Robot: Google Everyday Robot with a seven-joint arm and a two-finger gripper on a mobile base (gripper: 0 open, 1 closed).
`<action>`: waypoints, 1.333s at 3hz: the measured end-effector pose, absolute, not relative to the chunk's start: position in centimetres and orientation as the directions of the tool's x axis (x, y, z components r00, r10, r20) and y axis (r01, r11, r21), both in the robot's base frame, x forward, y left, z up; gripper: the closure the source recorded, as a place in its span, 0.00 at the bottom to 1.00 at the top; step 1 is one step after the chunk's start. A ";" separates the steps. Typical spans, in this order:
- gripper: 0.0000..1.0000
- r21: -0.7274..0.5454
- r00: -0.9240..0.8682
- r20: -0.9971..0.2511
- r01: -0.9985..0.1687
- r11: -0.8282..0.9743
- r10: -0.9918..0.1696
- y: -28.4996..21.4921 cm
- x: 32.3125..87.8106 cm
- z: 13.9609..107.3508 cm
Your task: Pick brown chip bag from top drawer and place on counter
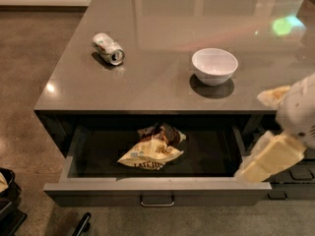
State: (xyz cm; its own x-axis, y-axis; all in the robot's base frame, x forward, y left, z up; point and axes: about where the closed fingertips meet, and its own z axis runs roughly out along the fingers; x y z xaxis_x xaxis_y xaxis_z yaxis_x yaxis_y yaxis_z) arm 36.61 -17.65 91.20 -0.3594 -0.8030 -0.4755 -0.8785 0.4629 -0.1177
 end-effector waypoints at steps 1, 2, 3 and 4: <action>0.00 -0.004 -0.348 -0.556 -0.907 0.421 -0.755 -12.3 36.9 87.3; 0.00 0.056 -0.323 -0.623 -0.927 0.370 -0.713 -7.3 38.3 85.7; 0.00 0.095 -0.331 -0.652 -0.928 0.359 -0.682 -4.6 39.0 84.4; 0.00 0.121 -0.386 -0.614 -0.908 0.400 -0.689 -1.7 38.1 80.8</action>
Offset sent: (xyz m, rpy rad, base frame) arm 0.0332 0.1610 -0.0732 0.3552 0.1128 0.1708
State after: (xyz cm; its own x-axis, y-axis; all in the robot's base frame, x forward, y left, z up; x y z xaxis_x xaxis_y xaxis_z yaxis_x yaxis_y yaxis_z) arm 38.06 -1.73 80.76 -0.3856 -0.6887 -0.6140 -0.9083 0.4004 0.1213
